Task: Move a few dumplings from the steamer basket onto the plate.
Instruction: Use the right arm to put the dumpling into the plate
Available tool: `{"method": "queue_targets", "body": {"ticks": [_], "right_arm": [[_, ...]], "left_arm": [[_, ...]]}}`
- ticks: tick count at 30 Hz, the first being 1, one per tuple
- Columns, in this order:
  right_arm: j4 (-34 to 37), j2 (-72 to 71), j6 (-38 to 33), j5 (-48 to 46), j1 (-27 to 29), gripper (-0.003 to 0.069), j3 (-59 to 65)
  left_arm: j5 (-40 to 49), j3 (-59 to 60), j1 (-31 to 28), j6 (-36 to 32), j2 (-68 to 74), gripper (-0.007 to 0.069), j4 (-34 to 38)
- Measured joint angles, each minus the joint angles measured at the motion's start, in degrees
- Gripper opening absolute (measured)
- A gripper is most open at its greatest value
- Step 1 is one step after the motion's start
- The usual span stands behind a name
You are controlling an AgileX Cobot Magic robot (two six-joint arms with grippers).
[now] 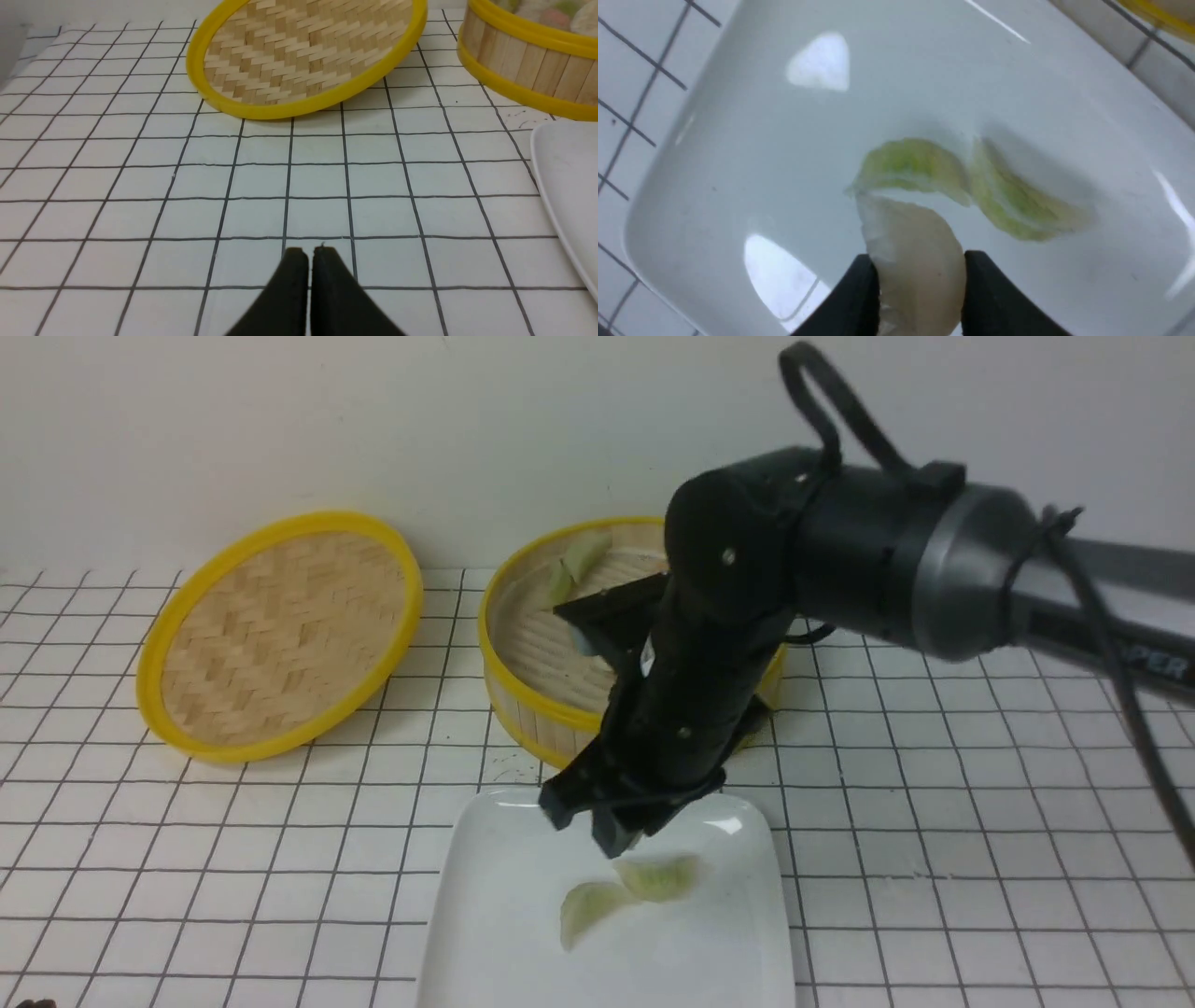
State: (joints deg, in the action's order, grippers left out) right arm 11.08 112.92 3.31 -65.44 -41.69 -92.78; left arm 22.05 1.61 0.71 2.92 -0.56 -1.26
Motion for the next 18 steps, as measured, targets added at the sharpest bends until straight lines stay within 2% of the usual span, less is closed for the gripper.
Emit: {"method": "queue_targets", "body": {"ticks": [4,11,14,18], "right_arm": [[0.1,2.0,-0.1,5.2,-0.8,0.0230,0.0],[0.5,3.6,-0.2,6.7,-0.8,0.0349,-0.2],[-3.4,3.6,-0.2,5.8,-0.8,0.0411,-3.8],[-10.5,3.6,1.2,5.5,-0.4,0.0441,-10.0]], "left_arm": [[0.0,0.0,0.0,0.0,0.0,-0.0006,0.0],[0.0,0.0,0.0,0.0,0.0,-0.0006,0.0],[0.0,0.0,0.0,0.0,0.0,-0.0006,0.0],[0.0,0.0,0.0,0.0,0.0,-0.0006,0.0]]}}
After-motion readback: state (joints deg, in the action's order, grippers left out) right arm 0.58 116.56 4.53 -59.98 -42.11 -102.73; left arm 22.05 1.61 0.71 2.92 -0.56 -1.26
